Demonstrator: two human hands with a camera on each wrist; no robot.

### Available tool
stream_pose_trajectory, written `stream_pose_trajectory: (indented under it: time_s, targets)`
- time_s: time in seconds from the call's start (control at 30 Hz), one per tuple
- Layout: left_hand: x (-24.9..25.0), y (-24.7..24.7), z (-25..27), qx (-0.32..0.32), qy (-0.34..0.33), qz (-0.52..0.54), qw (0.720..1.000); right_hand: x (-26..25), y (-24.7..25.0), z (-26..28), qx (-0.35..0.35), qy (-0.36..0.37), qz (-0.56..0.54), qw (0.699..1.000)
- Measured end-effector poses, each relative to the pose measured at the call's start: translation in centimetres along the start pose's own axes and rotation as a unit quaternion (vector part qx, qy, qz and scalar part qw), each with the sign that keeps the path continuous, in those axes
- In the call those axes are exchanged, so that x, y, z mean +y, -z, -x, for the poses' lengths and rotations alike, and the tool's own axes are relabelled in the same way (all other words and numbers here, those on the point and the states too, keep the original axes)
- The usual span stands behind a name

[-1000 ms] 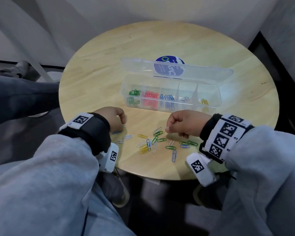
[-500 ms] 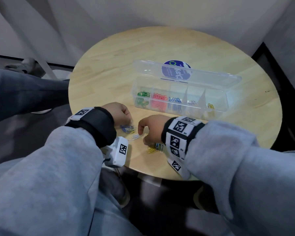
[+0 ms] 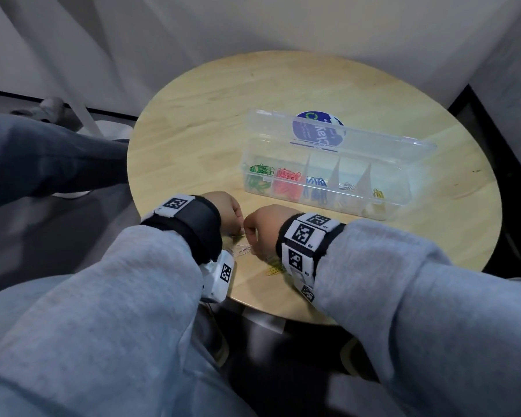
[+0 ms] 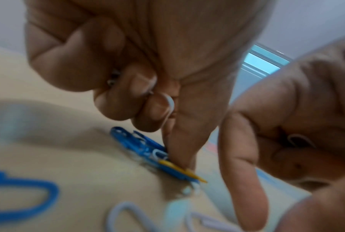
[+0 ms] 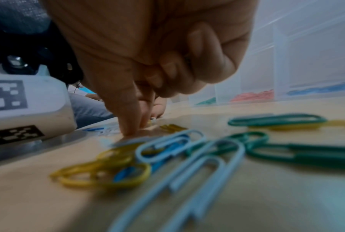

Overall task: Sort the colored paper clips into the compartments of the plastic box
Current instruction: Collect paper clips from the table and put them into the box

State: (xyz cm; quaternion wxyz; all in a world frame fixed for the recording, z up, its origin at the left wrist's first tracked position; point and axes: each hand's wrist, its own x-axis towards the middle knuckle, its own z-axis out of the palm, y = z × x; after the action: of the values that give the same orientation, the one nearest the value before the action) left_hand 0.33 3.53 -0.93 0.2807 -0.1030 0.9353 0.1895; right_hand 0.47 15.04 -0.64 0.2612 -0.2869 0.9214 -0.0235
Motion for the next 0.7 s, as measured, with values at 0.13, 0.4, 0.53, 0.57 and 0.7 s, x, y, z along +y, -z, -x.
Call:
stream_pose_trajectory:
  time_s: [0.13,0.4,0.53,0.57,0.7]
  targets:
    - [-0.3,0.5,0.1,-0.02,0.007,0.033,0.999,0.1,0.0,0.2,-0.007,0.0,-0.048,0.999]
    - [-1.3,3.1,1.1,0.005,0.058,0.14,0.988,-0.4,0.1,-0.6,-0.063,-0.003,-0.027,0.998]
    - [-1.0,2.6,1.5,-0.008,0.064,0.207,0.976,-0.2,-0.6,-0.9,-0.055,-0.035,0.031,0.997]
    - [-0.9,2.4,1.5,-0.014,0.052,0.212,0.976,0.0,-0.6,-0.9,-0.056,-0.041,0.028,0.997]
    - [-0.4,1.9,1.5,-0.023,0.015,0.227,0.974,1.3,-0.6,-0.8,-0.053,-0.07,-0.005,0.996]
